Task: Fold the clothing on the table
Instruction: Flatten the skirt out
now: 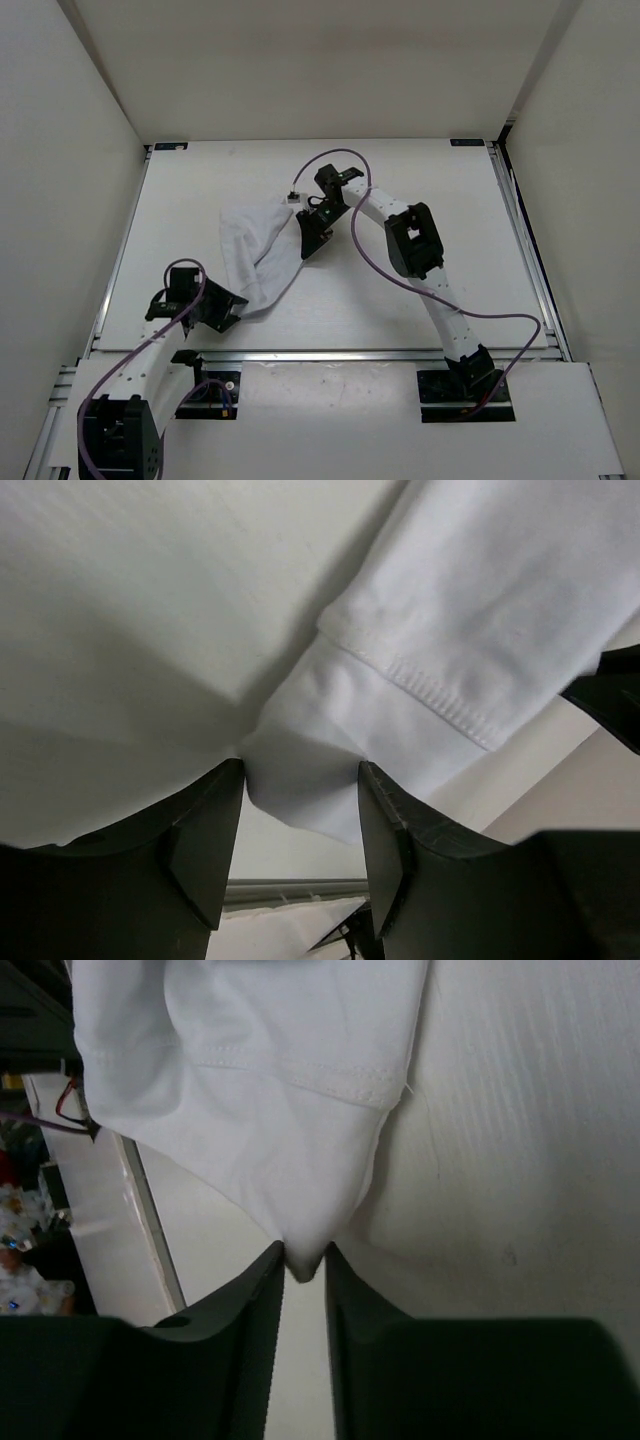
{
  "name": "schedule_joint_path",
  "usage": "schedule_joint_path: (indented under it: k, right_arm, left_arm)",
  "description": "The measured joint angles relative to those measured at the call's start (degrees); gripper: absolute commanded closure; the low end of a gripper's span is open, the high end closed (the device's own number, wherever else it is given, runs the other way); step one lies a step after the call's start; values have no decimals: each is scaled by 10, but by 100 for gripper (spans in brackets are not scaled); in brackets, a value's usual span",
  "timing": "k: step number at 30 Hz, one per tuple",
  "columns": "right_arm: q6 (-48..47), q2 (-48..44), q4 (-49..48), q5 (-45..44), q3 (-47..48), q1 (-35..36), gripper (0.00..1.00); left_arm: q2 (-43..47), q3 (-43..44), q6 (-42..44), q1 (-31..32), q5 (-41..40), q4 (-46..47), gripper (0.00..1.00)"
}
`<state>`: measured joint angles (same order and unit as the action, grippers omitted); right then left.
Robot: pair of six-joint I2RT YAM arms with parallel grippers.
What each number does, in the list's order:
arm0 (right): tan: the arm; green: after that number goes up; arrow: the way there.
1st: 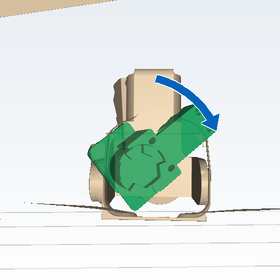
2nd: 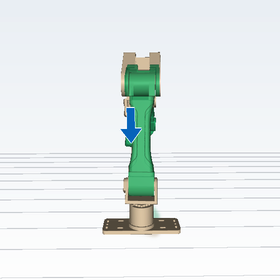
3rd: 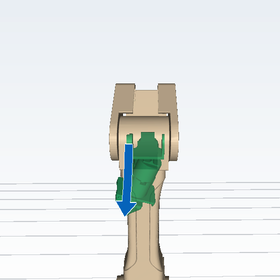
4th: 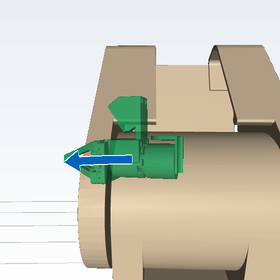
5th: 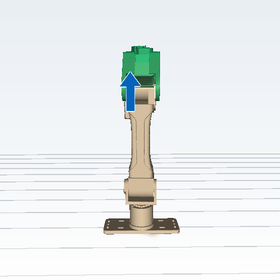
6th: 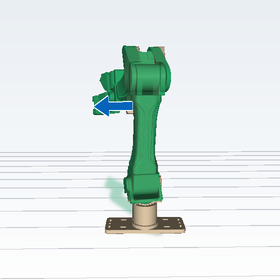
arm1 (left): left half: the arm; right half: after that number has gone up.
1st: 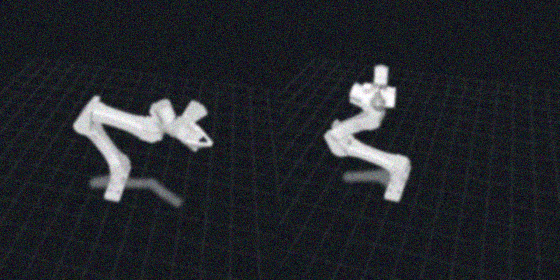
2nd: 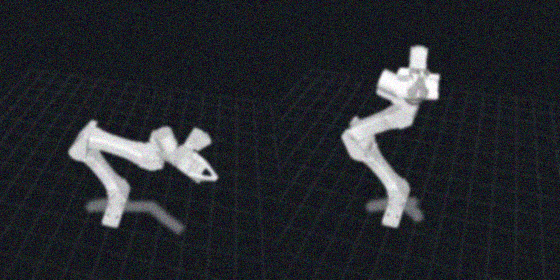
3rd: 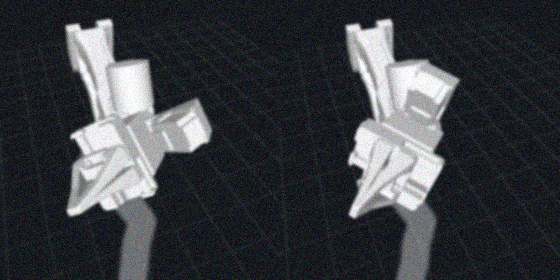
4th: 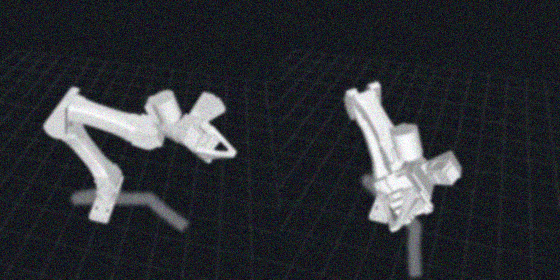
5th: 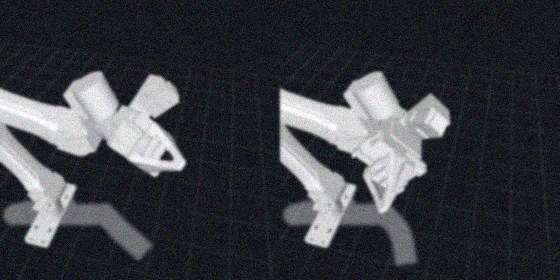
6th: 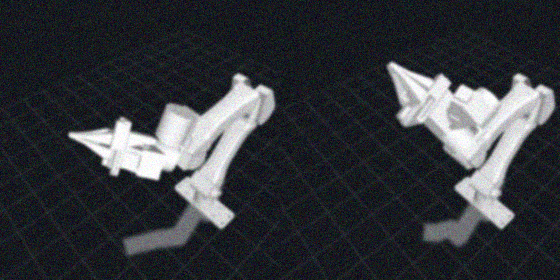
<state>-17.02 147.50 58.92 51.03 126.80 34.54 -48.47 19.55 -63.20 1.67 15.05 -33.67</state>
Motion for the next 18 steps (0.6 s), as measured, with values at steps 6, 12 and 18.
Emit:
schedule_joint_path:
  k: [6, 12, 18]
  right_arm:
    - [4, 0, -2, -13, 0, 4, 100]
    - [5, 0, -3, -30, -4, -9, 100]
    - [22, -36, -10, -58, -49, -57, 100]
  left_arm:
    - [51, -68, -49, 9, 20, 53, 59]
    - [122, -116, -58, -25, 38, 51, 100]
    - [69, -91, -40, -30, 38, 63, 100]
